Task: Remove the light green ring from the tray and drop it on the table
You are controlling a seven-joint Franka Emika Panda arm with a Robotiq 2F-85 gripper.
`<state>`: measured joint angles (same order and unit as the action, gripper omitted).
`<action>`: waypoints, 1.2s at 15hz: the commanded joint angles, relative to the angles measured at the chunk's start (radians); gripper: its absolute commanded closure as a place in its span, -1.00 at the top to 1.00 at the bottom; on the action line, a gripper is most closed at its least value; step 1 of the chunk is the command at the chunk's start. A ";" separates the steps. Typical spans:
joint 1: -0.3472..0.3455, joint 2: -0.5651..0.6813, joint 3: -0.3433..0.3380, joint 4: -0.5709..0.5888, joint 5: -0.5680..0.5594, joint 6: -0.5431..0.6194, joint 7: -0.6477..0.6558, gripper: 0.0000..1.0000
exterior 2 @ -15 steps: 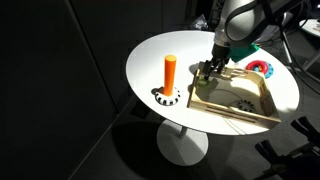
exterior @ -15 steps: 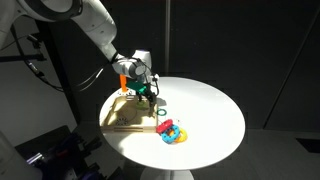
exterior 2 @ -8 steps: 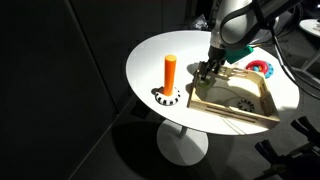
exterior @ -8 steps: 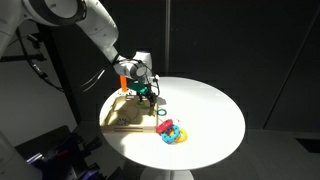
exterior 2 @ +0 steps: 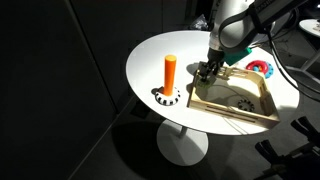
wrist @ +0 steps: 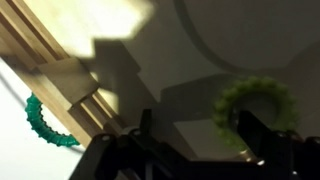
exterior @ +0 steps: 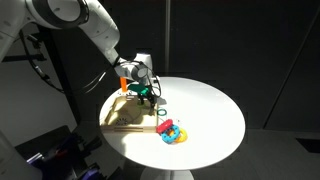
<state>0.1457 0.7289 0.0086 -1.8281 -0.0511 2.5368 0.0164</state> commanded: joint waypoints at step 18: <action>-0.013 -0.084 0.007 0.016 0.005 -0.040 0.038 -0.87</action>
<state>0.1596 0.7032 -0.0107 -1.7979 -0.0661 2.5324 0.0585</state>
